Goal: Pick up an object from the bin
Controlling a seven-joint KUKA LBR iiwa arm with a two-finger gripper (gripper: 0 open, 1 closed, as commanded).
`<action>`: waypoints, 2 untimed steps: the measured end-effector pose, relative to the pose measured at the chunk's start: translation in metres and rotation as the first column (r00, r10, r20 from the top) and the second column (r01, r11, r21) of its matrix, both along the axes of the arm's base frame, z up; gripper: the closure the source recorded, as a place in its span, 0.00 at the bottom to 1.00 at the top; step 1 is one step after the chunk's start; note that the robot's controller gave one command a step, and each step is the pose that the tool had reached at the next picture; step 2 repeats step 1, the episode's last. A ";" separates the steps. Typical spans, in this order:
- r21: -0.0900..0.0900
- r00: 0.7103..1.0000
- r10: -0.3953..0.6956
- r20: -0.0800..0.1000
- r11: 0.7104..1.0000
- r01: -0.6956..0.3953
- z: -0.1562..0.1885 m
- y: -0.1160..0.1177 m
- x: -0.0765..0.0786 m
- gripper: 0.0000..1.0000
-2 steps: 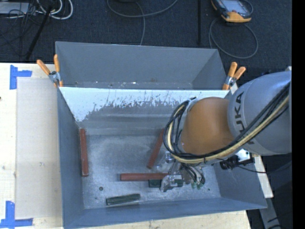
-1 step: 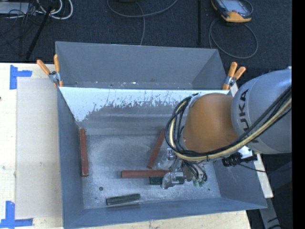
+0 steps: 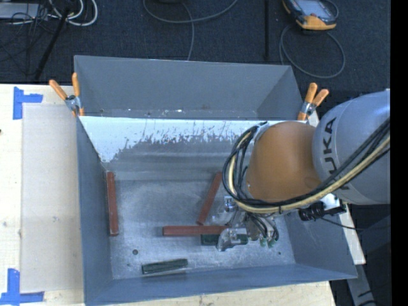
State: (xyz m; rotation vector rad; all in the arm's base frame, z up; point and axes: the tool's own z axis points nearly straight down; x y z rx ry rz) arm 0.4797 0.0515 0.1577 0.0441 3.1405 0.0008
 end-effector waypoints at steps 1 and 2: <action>0.000 1.000 -0.001 0.000 1.000 0.001 0.005 0.000 0.000 1.00; 0.000 1.000 -0.001 0.000 1.000 0.001 0.005 0.000 0.000 1.00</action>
Offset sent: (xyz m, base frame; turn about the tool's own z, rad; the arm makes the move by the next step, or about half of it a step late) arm 0.0001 -0.0001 0.0058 0.0000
